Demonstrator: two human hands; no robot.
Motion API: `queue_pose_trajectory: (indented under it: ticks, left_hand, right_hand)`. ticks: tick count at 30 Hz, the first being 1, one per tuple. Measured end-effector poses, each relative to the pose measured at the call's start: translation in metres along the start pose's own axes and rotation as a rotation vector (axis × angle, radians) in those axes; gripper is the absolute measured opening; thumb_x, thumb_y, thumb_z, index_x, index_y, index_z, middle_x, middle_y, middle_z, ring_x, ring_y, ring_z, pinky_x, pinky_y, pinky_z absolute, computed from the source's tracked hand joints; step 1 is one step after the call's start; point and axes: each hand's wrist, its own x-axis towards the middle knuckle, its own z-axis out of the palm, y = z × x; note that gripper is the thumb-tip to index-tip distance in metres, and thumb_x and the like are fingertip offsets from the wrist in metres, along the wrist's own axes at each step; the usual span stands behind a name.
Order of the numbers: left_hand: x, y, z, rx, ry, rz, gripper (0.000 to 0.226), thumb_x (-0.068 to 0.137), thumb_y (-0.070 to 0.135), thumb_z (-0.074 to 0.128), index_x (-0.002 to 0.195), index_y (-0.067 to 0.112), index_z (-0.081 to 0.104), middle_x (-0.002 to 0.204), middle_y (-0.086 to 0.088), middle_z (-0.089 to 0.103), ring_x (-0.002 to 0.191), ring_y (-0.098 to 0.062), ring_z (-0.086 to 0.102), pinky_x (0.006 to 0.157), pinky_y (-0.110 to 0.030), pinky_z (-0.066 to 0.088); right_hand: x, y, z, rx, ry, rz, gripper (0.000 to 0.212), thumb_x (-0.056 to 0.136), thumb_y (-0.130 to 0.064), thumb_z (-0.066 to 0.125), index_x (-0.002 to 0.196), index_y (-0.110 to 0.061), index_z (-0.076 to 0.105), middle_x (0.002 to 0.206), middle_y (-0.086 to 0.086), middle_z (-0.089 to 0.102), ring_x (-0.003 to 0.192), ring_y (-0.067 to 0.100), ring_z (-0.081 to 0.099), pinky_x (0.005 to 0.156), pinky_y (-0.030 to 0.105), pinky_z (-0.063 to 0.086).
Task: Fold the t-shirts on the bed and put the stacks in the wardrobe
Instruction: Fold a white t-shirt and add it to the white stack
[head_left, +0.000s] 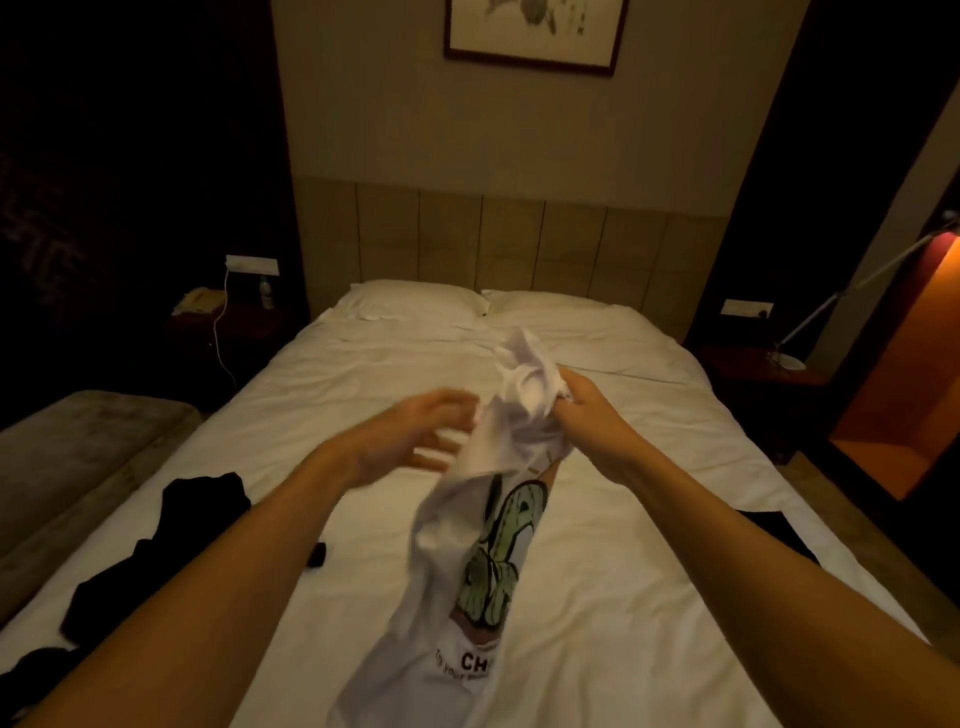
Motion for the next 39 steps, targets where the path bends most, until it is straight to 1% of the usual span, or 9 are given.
queue_pose_trajectory:
  ticks: [6, 10, 12, 15, 19, 23, 27, 30, 39]
  left_hand:
    - [0.011, -0.034, 0.062, 0.177, 0.221, 0.165, 0.031, 0.083, 0.034, 0.075, 0.112, 0.022, 0.068, 0.103, 0.002, 0.073, 0.094, -0.016, 0.069, 0.079, -0.034, 0.057]
    - [0.021, -0.015, 0.077, 0.189, 0.46, 0.295, 0.031, 0.091, 0.036, 0.054, 0.09, 0.007, 0.066, 0.079, -0.014, 0.063, 0.072, -0.013, 0.053, 0.067, -0.031, 0.042]
    - [0.02, -0.001, 0.08, 0.13, 0.538, 0.294, 0.026, 0.103, 0.021, 0.046, 0.087, 0.009, 0.063, 0.076, -0.006, 0.058, 0.07, -0.012, 0.05, 0.066, -0.029, 0.039]
    - [0.017, 0.024, 0.083, 0.109, 0.557, 0.297, 0.023, 0.104, 0.021, 0.044, 0.094, 0.017, 0.064, 0.085, 0.004, 0.063, 0.077, -0.006, 0.056, 0.068, -0.019, 0.044]
    - [0.014, 0.065, 0.098, 0.179, 0.448, 0.373, 0.025, 0.101, 0.037, 0.052, 0.082, 0.027, 0.065, 0.071, 0.016, 0.063, 0.068, -0.002, 0.058, 0.062, -0.02, 0.043]
    - [0.013, 0.103, 0.106, 0.267, 0.404, 0.443, 0.023, 0.098, 0.042, 0.055, 0.101, 0.03, 0.074, 0.096, 0.006, 0.071, 0.089, -0.013, 0.065, 0.077, -0.031, 0.051]
    - [0.015, 0.124, 0.105, 0.451, 0.49, 0.518, 0.023, 0.099, 0.04, 0.053, 0.099, 0.031, 0.074, 0.094, 0.006, 0.071, 0.09, -0.012, 0.064, 0.079, -0.039, 0.054]
    - [0.016, 0.127, 0.102, 0.492, 0.526, 0.515, 0.023, 0.099, 0.041, 0.053, 0.094, 0.032, 0.073, 0.091, 0.005, 0.07, 0.088, -0.013, 0.063, 0.079, -0.04, 0.054]
    - [-0.012, 0.118, 0.072, 0.262, 0.581, 0.479, 0.026, 0.103, 0.038, 0.047, 0.105, 0.021, 0.067, 0.096, 0.002, 0.064, 0.092, -0.015, 0.061, 0.076, -0.028, 0.048]
  right_hand:
    - [-0.009, -0.009, -0.012, 0.067, -0.003, 0.056, 0.012, 0.102, -0.03, 0.049, 0.106, -0.03, 0.06, 0.1, -0.007, 0.066, 0.094, 0.01, 0.065, 0.073, 0.018, 0.054]
    - [-0.016, -0.004, -0.032, 0.018, 0.084, 0.155, 0.014, 0.099, -0.036, 0.053, 0.095, -0.027, 0.063, 0.095, 0.0, 0.067, 0.095, 0.019, 0.064, 0.08, 0.032, 0.053]
    - [-0.024, 0.004, -0.046, 0.047, 0.076, 0.197, 0.02, 0.095, -0.042, 0.057, 0.099, -0.025, 0.067, 0.101, 0.004, 0.071, 0.096, 0.021, 0.066, 0.086, 0.038, 0.055]
    - [-0.037, 0.015, -0.066, 0.048, 0.073, 0.185, 0.021, 0.084, -0.033, 0.065, 0.095, -0.016, 0.068, 0.084, -0.002, 0.071, 0.084, 0.021, 0.064, 0.073, 0.031, 0.054]
    - [-0.046, 0.014, -0.085, 0.075, 0.05, 0.081, 0.042, 0.088, -0.007, 0.057, 0.126, -0.025, 0.057, 0.118, -0.003, 0.064, 0.112, 0.02, 0.06, 0.088, 0.03, 0.053]
    - [-0.054, -0.027, -0.098, 0.422, -0.091, 0.056, 0.075, 0.079, -0.02, 0.059, 0.147, -0.04, 0.033, 0.134, 0.0, 0.056, 0.12, 0.023, 0.058, 0.095, 0.037, 0.052]
    - [-0.061, -0.047, -0.091, -0.028, -0.163, 0.011, 0.068, 0.081, -0.048, 0.072, 0.141, -0.04, 0.042, 0.134, -0.009, 0.055, 0.119, 0.014, 0.057, 0.097, 0.038, 0.053]
    - [-0.063, -0.028, -0.08, -0.449, -0.117, -0.012, 0.055, 0.083, -0.037, 0.076, 0.131, -0.023, 0.053, 0.122, 0.0, 0.061, 0.106, 0.018, 0.061, 0.087, 0.032, 0.053]
    - [-0.077, 0.023, -0.104, -0.575, 0.115, 0.187, 0.012, 0.092, -0.026, 0.064, 0.094, -0.016, 0.057, 0.097, 0.004, 0.064, 0.089, 0.025, 0.063, 0.072, 0.031, 0.053]
